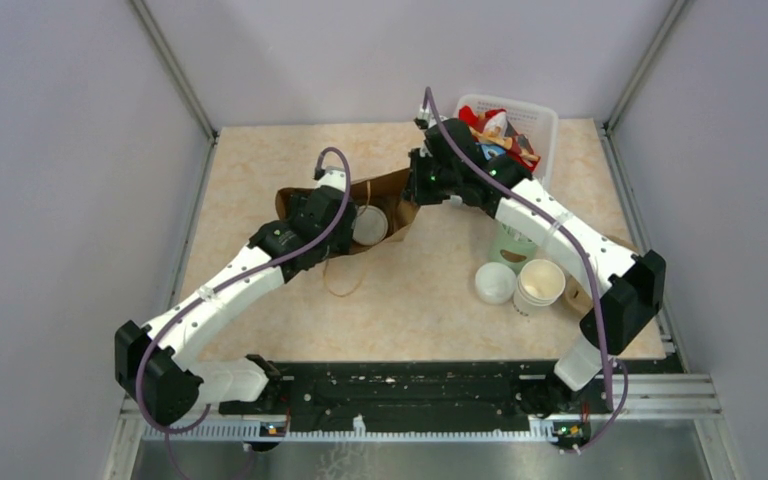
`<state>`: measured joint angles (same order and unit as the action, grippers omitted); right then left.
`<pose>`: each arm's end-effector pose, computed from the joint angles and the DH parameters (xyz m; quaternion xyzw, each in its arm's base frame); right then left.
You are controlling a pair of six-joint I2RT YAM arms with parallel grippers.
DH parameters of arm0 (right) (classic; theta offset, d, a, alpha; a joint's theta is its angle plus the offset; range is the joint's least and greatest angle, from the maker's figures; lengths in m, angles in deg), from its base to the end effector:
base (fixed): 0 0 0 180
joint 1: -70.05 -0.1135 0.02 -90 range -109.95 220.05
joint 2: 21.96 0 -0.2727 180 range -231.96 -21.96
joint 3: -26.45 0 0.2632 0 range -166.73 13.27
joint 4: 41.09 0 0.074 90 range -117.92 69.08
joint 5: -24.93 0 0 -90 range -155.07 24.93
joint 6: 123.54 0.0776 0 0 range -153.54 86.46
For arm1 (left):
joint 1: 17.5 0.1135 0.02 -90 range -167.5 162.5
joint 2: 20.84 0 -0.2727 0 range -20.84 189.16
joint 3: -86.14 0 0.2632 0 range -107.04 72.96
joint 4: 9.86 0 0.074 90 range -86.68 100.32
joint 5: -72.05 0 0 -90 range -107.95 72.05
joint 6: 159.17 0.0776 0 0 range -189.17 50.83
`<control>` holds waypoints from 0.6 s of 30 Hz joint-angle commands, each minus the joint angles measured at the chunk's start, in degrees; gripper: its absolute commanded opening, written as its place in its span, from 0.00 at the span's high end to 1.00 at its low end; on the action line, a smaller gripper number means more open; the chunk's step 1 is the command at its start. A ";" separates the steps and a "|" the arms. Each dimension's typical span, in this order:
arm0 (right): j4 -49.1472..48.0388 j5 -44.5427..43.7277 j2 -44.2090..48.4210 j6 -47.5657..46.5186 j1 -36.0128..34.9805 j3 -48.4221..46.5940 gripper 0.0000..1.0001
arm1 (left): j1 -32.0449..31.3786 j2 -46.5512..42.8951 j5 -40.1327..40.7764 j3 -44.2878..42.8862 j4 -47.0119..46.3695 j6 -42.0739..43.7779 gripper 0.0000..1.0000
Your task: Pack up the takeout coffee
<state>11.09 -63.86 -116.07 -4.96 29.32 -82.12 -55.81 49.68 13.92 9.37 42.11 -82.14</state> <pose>0.3129 0.2716 0.3585 -0.0996 0.8921 0.2583 0.3570 0.2517 -0.1466 0.2991 0.0944 0.8917 0.0725 0.4367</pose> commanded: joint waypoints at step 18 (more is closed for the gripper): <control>-2.28 8.55 1.75 -10.69 0.79 2.91 1.00 | 3.14 1.51 2.09 -0.84 0.86 -3.34 0.70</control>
<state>9.08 -54.74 -116.57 -13.07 31.57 -80.94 -53.69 48.61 11.41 10.59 40.58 -81.83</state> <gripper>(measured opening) 0.004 0.822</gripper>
